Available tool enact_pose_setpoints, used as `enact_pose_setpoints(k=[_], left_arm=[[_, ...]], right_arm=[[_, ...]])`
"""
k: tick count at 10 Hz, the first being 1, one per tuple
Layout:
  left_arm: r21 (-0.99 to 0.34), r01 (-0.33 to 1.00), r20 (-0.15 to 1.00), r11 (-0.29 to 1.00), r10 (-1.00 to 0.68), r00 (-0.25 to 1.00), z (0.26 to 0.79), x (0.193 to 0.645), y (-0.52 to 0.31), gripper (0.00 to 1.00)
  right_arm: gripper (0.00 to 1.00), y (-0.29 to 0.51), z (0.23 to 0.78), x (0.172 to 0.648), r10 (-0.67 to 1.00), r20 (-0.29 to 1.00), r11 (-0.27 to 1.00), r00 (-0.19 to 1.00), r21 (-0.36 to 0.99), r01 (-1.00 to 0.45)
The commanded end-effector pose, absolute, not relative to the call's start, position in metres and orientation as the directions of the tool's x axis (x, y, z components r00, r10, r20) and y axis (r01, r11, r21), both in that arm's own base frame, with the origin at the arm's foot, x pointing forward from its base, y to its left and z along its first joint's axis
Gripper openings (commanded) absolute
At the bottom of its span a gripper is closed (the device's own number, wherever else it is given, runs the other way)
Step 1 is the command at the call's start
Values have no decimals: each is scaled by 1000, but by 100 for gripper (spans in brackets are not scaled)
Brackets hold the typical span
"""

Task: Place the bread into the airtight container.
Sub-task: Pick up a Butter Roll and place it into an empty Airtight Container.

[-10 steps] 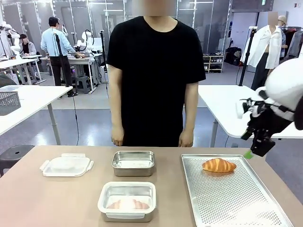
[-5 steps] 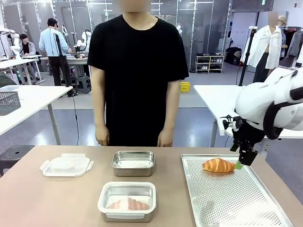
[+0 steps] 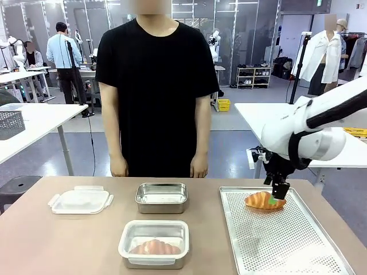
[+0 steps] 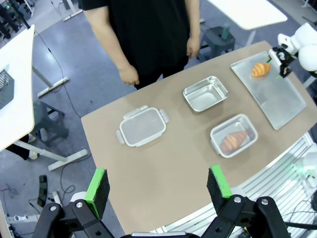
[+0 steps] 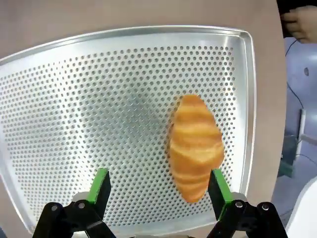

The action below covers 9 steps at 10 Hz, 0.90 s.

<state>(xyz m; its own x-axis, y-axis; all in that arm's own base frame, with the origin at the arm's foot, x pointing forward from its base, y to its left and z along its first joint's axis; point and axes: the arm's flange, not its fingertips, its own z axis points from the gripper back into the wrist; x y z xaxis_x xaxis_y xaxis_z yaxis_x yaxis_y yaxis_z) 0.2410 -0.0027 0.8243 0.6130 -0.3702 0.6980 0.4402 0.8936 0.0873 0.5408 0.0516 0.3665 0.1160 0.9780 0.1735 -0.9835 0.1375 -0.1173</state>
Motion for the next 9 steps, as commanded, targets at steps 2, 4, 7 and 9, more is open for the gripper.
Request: enact_pose_setpoints(k=[2,4,7,9], left_arm=[[86,442,691,893,-373,619,827,241,-2,100],[86,442,691,893,-373,619,827,241,-2,100],[86,442,691,893,-373,619,827,241,-2,100],[86,442,691,893,-373,619,827,241,-2,100]], right_arm=[[99,57,344,584,986,121,131,117,-113,-985],[99,57,337,596,985,122,136,125,-85,-987],[99,54,332,588,985,143,114,99,-97,-989],[99,54,332,588,985,143,114,99,-97,-989]])
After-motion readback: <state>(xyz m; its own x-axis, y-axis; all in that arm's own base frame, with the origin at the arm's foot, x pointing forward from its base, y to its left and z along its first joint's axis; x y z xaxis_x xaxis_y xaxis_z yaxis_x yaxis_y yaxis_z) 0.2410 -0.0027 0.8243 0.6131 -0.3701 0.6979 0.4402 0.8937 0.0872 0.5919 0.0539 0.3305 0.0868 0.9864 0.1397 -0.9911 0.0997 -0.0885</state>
